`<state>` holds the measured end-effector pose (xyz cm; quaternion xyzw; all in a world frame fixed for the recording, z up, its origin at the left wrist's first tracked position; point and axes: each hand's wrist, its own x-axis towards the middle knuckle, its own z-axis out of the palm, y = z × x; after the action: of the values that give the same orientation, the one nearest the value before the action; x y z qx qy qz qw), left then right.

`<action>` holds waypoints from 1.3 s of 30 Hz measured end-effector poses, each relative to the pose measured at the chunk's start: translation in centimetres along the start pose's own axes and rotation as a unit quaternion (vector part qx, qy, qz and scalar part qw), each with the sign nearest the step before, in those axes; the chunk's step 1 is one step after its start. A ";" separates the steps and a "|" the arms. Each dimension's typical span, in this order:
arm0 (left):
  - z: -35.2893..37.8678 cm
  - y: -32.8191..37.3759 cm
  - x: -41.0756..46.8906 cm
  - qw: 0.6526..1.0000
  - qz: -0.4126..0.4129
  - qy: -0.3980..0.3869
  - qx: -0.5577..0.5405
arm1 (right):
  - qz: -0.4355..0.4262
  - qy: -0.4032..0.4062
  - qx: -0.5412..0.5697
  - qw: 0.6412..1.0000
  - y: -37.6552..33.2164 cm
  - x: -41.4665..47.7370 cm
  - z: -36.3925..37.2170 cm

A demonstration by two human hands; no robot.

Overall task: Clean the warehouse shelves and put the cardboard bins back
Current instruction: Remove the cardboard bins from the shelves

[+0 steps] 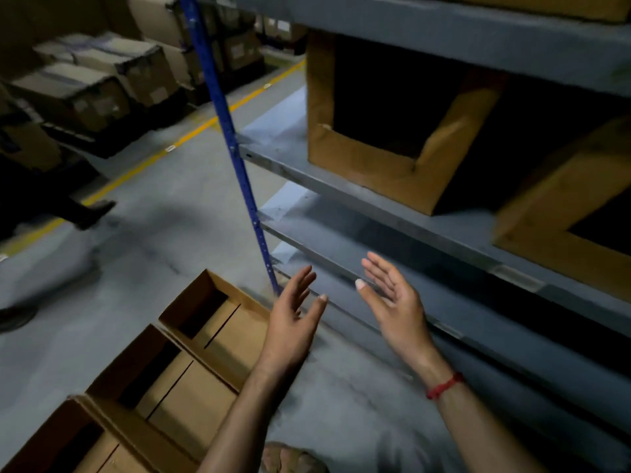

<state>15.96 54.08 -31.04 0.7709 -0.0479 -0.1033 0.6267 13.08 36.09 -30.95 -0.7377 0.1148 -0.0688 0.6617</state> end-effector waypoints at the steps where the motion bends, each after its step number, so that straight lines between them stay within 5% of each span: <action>1: 1.4 0.6 -0.6 1.000 0.011 -0.012 0.006 | -0.006 0.015 -0.001 1.000 -0.1 -1.0 -1.6; 17: 20.6 10.3 -5.8 0.968 0.138 -0.209 0.028 | -0.086 0.235 -0.012 0.968 -4.1 -12.1 -21.8; 30: 32.0 18.0 -7.0 0.855 0.270 -0.443 -0.001 | -0.132 0.496 -0.033 0.858 -7.8 -19.8 -28.3; 39: 39.0 22.3 -13.1 0.812 0.323 -0.484 -0.034 | -0.172 0.560 -0.060 0.808 -10.4 -27.6 -34.4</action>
<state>-4.14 14.73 -15.54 0.5392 -0.5876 -0.2569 0.5459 -21.41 11.21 -15.26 -0.6173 0.3404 -0.5755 0.4145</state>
